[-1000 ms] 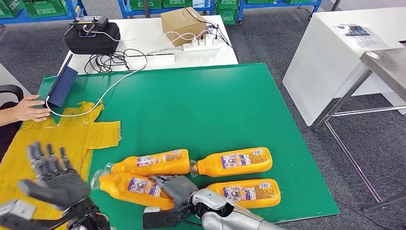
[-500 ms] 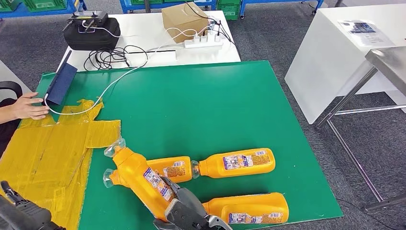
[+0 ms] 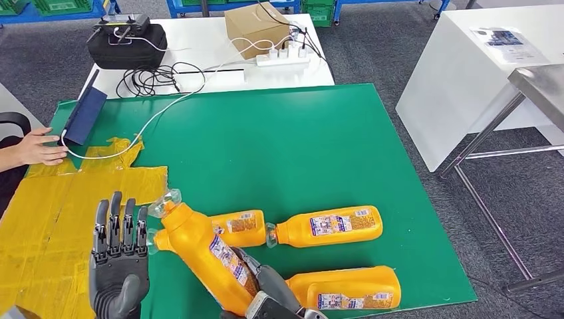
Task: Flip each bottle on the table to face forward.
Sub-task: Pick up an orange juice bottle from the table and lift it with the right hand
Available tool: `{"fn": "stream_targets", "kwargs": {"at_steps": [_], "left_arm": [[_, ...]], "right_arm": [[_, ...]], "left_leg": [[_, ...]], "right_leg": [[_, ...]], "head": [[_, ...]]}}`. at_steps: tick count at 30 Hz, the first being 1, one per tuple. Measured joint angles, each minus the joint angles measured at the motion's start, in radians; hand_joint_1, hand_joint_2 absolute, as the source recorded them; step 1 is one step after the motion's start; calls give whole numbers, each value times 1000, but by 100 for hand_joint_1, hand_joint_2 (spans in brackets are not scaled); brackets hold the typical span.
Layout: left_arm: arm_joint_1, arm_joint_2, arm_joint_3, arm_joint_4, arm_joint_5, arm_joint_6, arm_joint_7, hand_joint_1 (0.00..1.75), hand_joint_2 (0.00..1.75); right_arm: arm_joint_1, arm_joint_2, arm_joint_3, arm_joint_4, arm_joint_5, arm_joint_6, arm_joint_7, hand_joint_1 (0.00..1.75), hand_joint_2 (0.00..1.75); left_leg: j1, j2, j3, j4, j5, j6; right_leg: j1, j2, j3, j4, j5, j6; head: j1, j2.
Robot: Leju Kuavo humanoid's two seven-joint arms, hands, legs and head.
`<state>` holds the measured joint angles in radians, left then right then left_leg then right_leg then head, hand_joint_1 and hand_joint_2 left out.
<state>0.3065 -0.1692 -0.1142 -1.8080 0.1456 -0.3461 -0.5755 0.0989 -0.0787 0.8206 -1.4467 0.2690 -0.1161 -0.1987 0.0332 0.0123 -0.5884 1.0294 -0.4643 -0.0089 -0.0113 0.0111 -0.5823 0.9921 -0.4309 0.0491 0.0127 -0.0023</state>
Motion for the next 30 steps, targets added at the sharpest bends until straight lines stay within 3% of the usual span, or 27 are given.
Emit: {"fn": "stream_targets", "kwargs": {"at_steps": [10,22,30], "left_arm": [[-19,53,-51,48,-29,-78,-24,0,175],[-23,60,-56,66,-65,2,20,0,175],[-23,60,-47,66,-67,8,25,0,175]], "right_arm": [[-6,-11,13,-5,39,17,-6,175,175],[2,-12,16,-19,120,-55,-3,175,175],[5,-12,15,-33,120,-64,-3,175,175]], "left_leg": [[0,0,-1,0,0,0],[0,0,-2,0,0,0],[0,0,-2,0,0,0]], "right_leg": [[0,0,0,0,0,0],[0,0,-1,0,0,0],[0,0,-1,0,0,0]], "head": [[0,0],[0,0],[0,0]]}}
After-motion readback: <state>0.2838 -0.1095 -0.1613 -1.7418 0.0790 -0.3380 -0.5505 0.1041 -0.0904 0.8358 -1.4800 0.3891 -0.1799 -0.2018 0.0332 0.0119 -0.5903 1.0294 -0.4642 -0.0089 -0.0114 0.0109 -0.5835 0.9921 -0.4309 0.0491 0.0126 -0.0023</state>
